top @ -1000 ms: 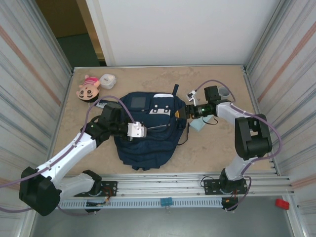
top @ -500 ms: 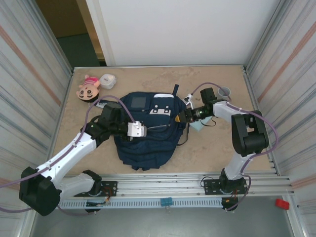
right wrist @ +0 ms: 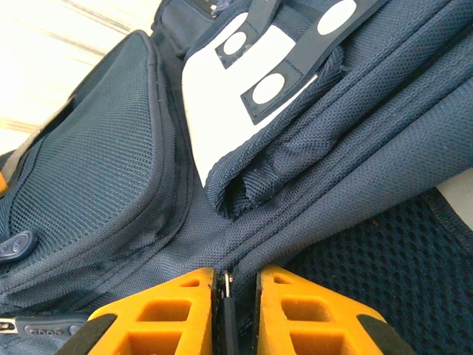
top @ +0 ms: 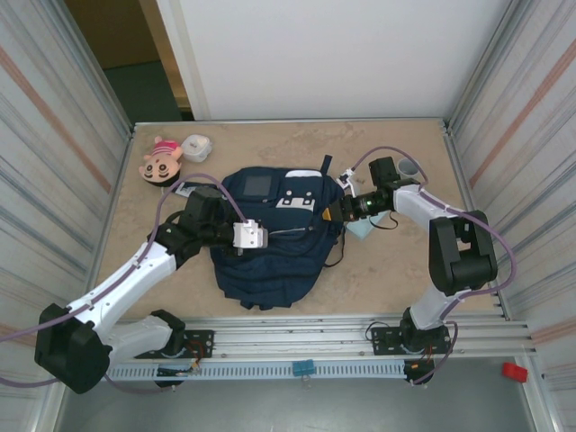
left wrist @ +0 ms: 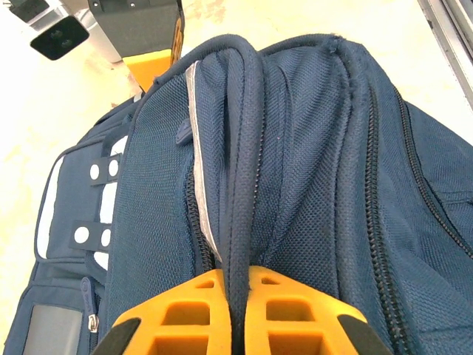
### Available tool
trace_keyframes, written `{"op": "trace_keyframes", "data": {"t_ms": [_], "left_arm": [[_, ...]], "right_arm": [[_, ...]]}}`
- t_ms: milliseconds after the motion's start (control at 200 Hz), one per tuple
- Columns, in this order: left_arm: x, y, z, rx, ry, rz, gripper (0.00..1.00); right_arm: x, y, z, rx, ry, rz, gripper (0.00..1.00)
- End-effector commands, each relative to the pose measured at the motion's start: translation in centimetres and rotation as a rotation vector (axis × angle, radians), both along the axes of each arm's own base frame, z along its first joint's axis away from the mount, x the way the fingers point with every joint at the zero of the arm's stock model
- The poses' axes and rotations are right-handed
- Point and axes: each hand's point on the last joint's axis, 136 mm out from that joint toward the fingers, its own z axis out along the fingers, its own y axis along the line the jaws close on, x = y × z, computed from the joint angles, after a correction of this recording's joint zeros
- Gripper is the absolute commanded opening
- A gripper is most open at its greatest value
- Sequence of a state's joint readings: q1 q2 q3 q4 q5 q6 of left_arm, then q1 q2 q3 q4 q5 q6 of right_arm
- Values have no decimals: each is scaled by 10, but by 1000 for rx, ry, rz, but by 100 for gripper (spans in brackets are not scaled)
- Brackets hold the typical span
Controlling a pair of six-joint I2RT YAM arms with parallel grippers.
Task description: Pack books, pencil case, and school supplies into a backpack
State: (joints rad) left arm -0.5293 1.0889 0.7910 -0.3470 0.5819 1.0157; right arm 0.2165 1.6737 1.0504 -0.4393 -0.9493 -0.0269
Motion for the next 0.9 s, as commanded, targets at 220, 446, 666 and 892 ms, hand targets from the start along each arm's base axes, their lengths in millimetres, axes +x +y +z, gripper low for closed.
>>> {"op": "trace_keyframes", "data": {"t_ms": [220, 446, 666, 892], "left_arm": [[9, -6, 29, -89, -99, -1, 0], [9, -7, 28, -91, -97, -7, 0], [9, -7, 27, -88, -98, -8, 0], [9, -7, 25, -86, -91, -7, 0]], "right_arm": [[-1, 4, 17, 9, -10, 12, 28], [-1, 4, 18, 13, -4, 13, 28], [0, 4, 19, 13, 10, 7, 34], [2, 0, 21, 12, 8, -6, 31]]}}
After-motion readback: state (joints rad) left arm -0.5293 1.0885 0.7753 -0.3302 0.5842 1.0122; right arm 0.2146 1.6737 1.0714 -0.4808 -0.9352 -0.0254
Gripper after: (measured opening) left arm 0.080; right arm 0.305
